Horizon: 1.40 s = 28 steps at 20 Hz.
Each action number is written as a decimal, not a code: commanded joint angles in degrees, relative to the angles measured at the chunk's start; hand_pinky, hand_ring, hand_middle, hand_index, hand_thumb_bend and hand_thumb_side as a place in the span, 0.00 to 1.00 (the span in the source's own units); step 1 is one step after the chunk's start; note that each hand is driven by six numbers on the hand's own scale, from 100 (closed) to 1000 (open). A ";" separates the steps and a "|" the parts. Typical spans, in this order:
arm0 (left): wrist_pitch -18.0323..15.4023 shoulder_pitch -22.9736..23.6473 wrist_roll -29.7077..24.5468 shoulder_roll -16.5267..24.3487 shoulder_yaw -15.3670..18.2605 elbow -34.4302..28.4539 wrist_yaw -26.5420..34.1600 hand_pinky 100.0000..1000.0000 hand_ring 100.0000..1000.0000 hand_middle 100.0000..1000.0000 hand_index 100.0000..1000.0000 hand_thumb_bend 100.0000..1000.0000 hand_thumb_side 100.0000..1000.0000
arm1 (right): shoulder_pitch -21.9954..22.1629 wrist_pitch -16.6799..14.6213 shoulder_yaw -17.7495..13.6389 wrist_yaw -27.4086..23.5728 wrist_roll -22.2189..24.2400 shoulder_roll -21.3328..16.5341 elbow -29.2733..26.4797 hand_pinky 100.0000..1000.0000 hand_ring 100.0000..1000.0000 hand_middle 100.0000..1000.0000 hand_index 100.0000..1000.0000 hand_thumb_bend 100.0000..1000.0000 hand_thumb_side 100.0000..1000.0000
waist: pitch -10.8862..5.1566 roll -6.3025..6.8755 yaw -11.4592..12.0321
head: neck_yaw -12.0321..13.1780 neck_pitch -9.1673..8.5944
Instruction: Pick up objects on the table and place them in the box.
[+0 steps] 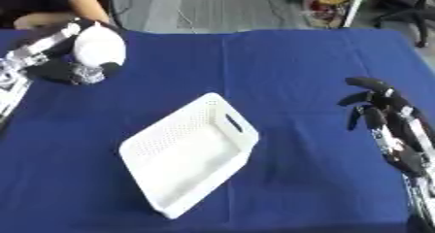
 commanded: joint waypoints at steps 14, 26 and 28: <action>4.78 1.01 -4.22 0.11 -2.76 -16.36 8.44 0.00 0.00 0.29 0.15 0.00 0.45 | -0.41 -4.27 -0.43 -0.13 4.27 -0.97 -0.64 0.28 0.64 0.81 0.88 0.00 0.56 | -0.91 0.01 -0.02 | -0.49 -0.59; 0.38 1.16 -7.87 -0.28 -7.62 -17.06 3.35 0.00 0.00 0.29 0.19 0.00 0.40 | -0.59 -4.39 -0.20 -0.25 4.55 -1.02 -0.55 0.28 0.64 0.81 0.88 0.00 0.56 | -0.85 -0.05 -0.10 | -0.12 -0.54; -1.07 1.05 -8.38 -0.42 -8.86 -17.11 1.79 0.00 0.00 0.29 0.20 0.00 0.38 | -0.61 -4.40 -0.14 -0.24 4.60 -1.02 -0.53 0.28 0.64 0.81 0.88 0.00 0.56 | -0.84 -0.05 -0.15 | -0.04 -0.53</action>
